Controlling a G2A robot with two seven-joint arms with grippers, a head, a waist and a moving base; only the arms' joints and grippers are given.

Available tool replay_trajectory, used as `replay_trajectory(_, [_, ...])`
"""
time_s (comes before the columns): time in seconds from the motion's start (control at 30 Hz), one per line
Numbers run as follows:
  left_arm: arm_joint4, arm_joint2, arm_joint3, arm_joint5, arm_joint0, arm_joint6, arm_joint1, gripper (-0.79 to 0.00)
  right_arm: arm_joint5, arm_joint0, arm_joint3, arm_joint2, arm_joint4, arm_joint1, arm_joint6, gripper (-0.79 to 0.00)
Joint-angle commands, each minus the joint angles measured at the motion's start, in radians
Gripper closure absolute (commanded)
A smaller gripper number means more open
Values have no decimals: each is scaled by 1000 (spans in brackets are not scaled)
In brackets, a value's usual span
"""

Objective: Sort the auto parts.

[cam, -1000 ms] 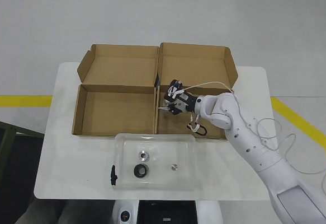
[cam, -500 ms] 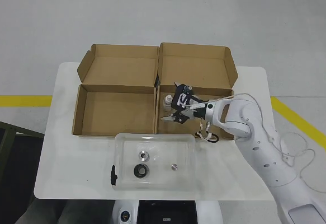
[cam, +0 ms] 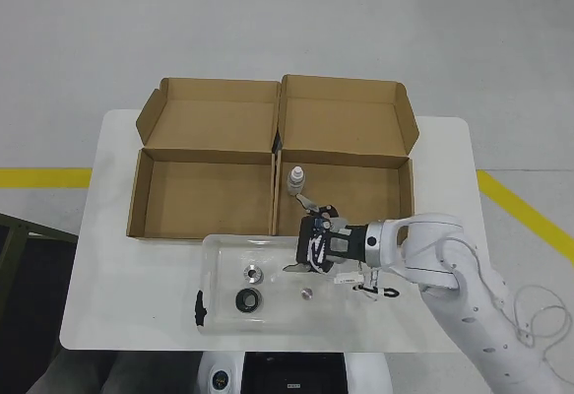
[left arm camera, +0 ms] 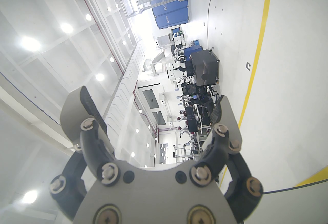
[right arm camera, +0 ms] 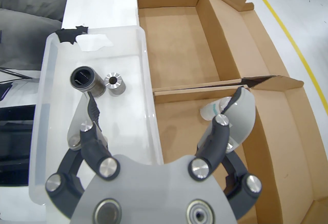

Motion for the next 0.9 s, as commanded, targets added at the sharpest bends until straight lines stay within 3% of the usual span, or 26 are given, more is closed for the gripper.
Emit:
replay_trajectory(0.0, [0,0,0,0,0,0,0,-785,-7,-21,-17,-4,-4,4,7,-785])
replay_trajectory(0.87, [0,0,0,0,0,0,0,-785,-36,-137,-110,-50,-192,42,66,-785])
